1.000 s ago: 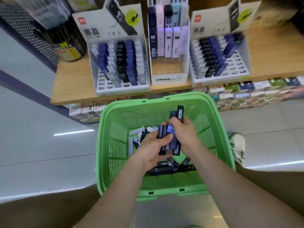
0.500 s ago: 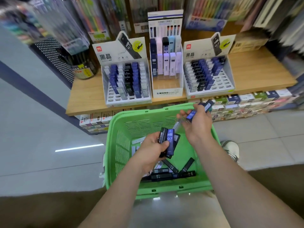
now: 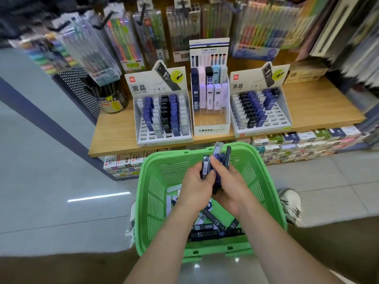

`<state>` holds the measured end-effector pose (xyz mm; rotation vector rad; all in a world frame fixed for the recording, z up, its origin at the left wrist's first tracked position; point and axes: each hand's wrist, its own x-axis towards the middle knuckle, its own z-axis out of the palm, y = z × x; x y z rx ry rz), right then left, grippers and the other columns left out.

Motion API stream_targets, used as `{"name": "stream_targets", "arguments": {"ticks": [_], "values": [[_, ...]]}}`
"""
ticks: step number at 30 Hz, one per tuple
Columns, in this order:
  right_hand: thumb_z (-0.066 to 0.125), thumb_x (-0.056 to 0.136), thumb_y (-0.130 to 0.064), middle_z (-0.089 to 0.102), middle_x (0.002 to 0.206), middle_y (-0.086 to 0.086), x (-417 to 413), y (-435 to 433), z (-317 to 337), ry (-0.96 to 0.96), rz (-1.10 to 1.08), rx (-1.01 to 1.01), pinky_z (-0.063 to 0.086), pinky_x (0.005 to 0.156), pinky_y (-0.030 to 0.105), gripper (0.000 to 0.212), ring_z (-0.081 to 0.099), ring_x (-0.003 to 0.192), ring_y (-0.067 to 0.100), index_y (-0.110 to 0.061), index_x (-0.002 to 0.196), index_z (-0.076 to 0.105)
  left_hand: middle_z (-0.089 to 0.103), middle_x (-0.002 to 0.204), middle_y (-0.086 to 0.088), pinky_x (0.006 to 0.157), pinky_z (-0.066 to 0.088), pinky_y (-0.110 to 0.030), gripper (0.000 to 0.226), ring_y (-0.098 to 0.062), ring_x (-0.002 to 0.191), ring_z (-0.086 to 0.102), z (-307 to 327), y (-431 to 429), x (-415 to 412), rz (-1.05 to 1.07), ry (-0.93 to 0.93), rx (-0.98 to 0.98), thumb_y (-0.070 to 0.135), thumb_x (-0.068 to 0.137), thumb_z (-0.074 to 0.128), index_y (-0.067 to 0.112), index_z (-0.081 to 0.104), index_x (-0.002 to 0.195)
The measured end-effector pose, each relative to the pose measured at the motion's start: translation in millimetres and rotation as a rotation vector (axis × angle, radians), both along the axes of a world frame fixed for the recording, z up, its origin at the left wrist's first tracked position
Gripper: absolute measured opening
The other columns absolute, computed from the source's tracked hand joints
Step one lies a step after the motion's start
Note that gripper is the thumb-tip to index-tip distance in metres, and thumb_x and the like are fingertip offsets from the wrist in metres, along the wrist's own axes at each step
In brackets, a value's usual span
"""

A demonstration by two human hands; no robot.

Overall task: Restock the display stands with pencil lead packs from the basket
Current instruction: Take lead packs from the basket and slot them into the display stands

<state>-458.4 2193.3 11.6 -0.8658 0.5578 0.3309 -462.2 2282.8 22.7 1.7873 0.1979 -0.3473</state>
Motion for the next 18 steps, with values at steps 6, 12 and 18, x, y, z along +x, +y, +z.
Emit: {"name": "stream_targets", "arguments": {"ticks": [6, 12, 18], "values": [[0.060, 0.096, -0.017, 0.075, 0.079, 0.010, 1.9, 2.6, 10.6, -0.027, -0.059, -0.028, 0.056, 0.051, 0.029, 0.019, 0.071, 0.064, 0.020, -0.004, 0.110, 0.064, 0.065, 0.116, -0.007, 0.094, 0.047, -0.041, 0.036, -0.027, 0.110, 0.057, 10.4, 10.9, 11.9, -0.107, -0.191, 0.354, 0.010, 0.093, 0.053, 0.020, 0.058, 0.127], [0.069, 0.090, -0.021, 0.065, 0.062, 0.004, 8.2, 9.7, 19.1, 0.000, -0.095, -0.106, 0.041, 0.037, 0.020, 0.013, 0.054, 0.043, 0.013, -0.009, 0.089, 0.064, 0.063, 0.117, -0.012, 0.086, 0.053, -0.045, 0.048, -0.036, 0.101, 0.063, 34.0, 14.1, 23.2, -0.140, -0.178, 0.443, 0.022, 0.097, 0.050, 0.027, 0.039, 0.144], [0.082, 0.061, -0.036, 0.061, 0.064, 0.002, 25.6, 3.5, 49.3, -0.077, 0.018, -0.009, 0.031, 0.034, 0.016, 0.041, 0.047, 0.047, 0.009, -0.008, 0.087, 0.068, 0.061, 0.076, 0.014, 0.052, 0.048, -0.021, 0.032, 0.001, 0.056, 0.055, 73.5, 32.2, 46.9, -0.280, -0.245, 0.340, 0.013, 0.094, 0.057, 0.027, 0.057, 0.123]]}}
